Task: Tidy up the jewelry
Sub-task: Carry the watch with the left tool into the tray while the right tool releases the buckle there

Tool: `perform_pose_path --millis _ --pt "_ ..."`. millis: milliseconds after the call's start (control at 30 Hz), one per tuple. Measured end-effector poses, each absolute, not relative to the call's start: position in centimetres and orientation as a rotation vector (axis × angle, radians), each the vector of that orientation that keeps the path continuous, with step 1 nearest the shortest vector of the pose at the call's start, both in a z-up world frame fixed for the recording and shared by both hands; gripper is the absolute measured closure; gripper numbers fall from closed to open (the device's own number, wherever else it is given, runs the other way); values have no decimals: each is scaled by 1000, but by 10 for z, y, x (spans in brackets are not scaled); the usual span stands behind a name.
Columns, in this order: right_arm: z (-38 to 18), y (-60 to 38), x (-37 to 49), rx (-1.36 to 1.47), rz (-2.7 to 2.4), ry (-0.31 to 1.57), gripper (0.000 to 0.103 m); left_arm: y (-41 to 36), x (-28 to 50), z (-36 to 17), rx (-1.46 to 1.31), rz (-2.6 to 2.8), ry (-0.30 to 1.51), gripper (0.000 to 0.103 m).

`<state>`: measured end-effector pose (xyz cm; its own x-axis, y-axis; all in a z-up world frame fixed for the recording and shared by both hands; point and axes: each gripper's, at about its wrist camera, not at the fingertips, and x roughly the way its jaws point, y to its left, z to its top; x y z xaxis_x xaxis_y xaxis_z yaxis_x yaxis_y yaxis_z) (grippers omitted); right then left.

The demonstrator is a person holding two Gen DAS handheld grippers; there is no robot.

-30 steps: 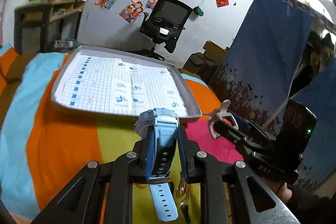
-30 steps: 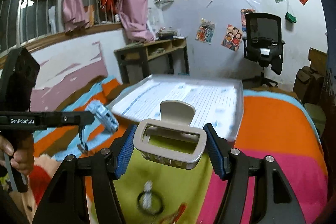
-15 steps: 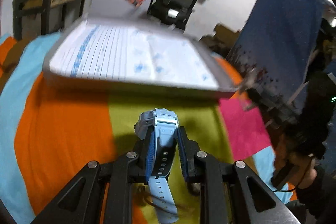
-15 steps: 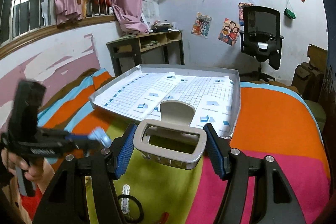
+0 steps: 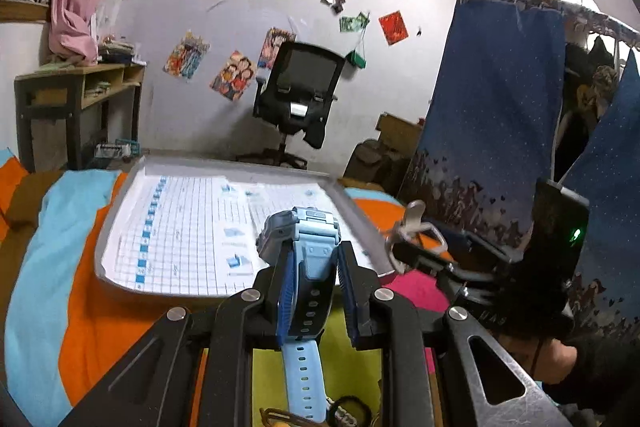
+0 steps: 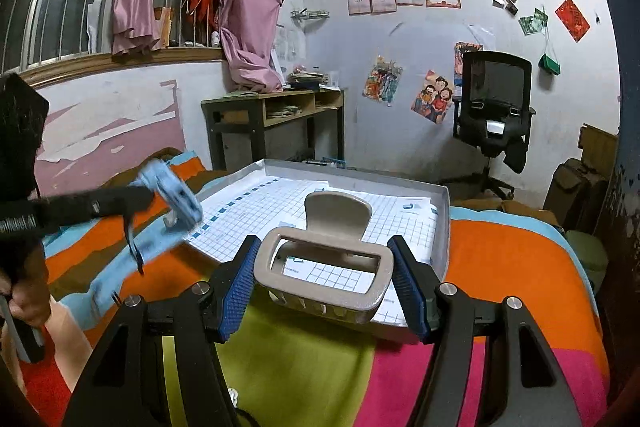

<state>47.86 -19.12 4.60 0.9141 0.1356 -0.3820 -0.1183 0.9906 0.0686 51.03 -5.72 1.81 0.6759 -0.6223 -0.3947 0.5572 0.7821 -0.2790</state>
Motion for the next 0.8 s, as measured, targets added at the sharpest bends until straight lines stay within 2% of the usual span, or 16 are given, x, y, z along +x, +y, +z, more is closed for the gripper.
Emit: perform_pose_path --millis 333,633,700,733,767,800 --pt "32 -198 533 73 102 454 44 -59 566 6 -241 -545 524 83" --pt "-5 -201 567 138 70 570 43 -63 616 -27 -263 -406 684 82" --pt "-9 -201 565 139 67 577 37 -61 609 -29 -252 -392 674 65" --pt "-10 -201 563 138 63 574 28 -61 605 -30 -245 -379 666 38" --pt "-8 -201 559 137 61 565 25 -58 599 -28 -247 -361 644 21" --pt "-7 -203 555 136 60 558 25 -53 588 -26 -264 -344 595 20"
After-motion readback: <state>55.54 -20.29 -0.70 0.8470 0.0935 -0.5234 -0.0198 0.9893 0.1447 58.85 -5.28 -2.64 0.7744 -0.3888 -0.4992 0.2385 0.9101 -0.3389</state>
